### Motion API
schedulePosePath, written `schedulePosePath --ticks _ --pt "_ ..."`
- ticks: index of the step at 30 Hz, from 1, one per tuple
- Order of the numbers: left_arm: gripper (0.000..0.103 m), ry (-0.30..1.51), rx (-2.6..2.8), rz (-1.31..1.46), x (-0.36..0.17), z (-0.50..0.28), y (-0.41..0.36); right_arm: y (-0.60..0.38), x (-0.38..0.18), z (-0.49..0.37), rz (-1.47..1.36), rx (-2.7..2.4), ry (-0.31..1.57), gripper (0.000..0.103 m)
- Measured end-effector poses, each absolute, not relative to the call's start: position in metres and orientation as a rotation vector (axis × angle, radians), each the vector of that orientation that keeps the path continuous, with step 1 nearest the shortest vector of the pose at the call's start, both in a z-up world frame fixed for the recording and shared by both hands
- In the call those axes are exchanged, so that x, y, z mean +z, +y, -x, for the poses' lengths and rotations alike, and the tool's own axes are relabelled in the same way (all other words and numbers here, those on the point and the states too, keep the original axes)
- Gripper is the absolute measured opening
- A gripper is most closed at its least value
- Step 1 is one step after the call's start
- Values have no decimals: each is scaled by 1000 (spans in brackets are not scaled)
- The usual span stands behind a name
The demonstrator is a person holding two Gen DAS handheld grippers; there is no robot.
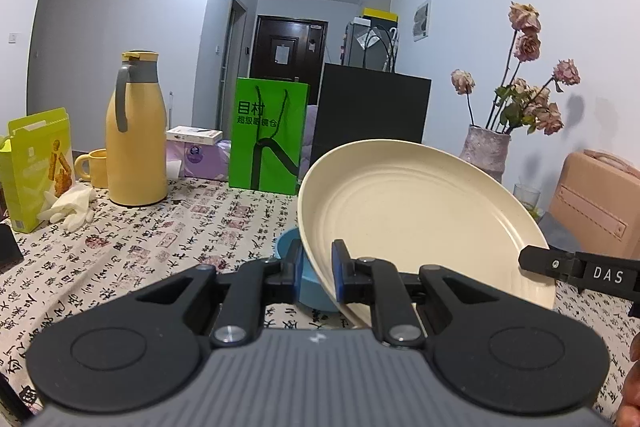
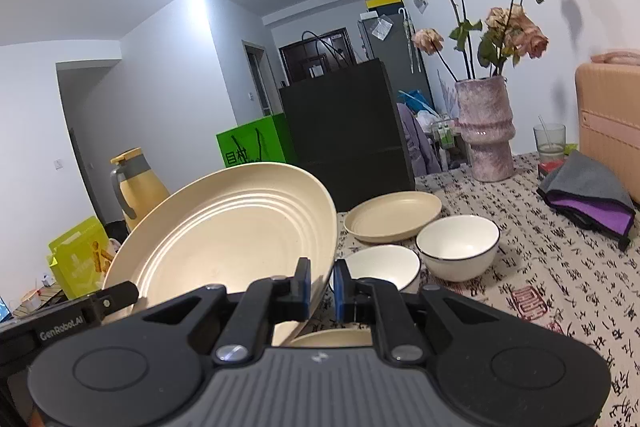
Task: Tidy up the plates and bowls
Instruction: 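Carry the cream plate with both grippers back toward the blue bowl, then lower the held cream plate onto the first cream plate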
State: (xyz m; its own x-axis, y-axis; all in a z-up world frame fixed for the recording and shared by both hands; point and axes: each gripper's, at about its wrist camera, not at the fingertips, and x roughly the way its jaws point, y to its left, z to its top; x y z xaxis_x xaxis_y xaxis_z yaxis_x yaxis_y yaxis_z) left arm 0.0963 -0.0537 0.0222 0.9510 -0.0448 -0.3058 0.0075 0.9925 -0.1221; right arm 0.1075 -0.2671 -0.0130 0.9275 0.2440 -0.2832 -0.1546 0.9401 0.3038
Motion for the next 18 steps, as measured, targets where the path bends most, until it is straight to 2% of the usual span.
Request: schedulePosePath --ticks 18 --pt "16 371 -73 93 0 -98 -68 -284 -37 -102 -307 173 372 11"
